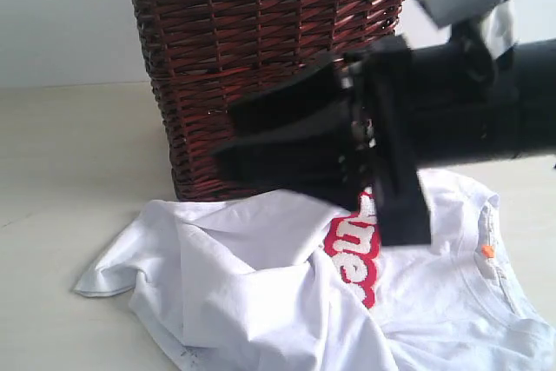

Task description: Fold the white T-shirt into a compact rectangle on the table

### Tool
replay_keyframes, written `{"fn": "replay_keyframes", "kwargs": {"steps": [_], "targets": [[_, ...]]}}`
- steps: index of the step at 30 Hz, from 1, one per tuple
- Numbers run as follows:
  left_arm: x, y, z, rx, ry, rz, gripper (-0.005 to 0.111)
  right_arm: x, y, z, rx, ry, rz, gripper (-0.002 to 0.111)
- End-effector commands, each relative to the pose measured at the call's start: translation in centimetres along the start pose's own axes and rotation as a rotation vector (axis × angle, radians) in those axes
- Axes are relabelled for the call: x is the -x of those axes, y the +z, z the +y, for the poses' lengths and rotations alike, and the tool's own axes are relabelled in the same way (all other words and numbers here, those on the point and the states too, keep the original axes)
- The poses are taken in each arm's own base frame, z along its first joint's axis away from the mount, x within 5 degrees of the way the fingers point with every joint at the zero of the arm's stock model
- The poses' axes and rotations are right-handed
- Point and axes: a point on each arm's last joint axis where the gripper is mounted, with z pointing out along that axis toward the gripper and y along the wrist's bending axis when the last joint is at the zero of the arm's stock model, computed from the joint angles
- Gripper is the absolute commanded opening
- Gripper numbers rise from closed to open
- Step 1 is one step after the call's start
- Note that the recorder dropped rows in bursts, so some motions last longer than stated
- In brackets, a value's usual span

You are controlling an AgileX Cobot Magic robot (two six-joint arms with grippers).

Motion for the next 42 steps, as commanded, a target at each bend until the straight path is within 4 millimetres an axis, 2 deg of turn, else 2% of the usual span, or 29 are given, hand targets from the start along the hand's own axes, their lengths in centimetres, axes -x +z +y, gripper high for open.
{"fn": "replay_keyframes", "kwargs": {"steps": [1,4,6,9,12,17,22,26,31,37,40,42], "targets": [[0.1,-0.1,-0.1,-0.010,0.000,-0.011,0.000,-2.9,-5.2,-4.0,-0.224,0.230,0.208,0.035],[0.1,-0.1,-0.1,-0.010,0.000,-0.011,0.000,-7.7,-8.2,-6.2,-0.269,0.213,0.575,0.009],[0.1,-0.1,-0.1,-0.010,0.000,-0.011,0.000,-10.6,-9.5,-7.4,-0.280,0.257,0.764,0.000],[0.1,-0.1,-0.1,-0.010,0.000,-0.011,0.000,-14.0,-10.6,-8.9,-0.284,0.342,0.920,0.000],[0.1,-0.1,-0.1,-0.010,0.000,-0.011,0.000,-16.2,-10.7,-9.7,-0.259,0.366,0.987,0.000],[0.1,-0.1,-0.1,-0.010,0.000,-0.011,0.000,-18.6,-10.7,-10.7,-0.268,0.401,1.052,0.000],[0.1,-0.1,-0.1,-0.010,0.000,-0.011,0.000,-20.6,-11.6,-11.5,-0.333,0.419,1.189,0.000],[0.1,-0.1,-0.1,-0.010,0.000,-0.011,0.000,-21.6,-13.6,-11.7,-0.394,0.428,1.370,0.000],[0.1,-0.1,-0.1,-0.010,0.000,-0.011,0.000,-21.8,-18.2,-12.5,-0.599,0.386,1.484,0.000],[0.1,-0.1,-0.1,-0.010,0.000,-0.011,0.000,-20.7,-22.8,-13.1,-0.866,0.337,1.367,0.000],[0.1,-0.1,-0.1,-0.010,0.000,-0.011,0.000,-19.4,-23.6,-13.2,-0.977,0.313,1.287,0.001],[0.1,-0.1,-0.1,-0.010,0.000,-0.011,0.000,-18.3,-23.6,-13.1,-1.016,0.296,1.245,0.006]]}}
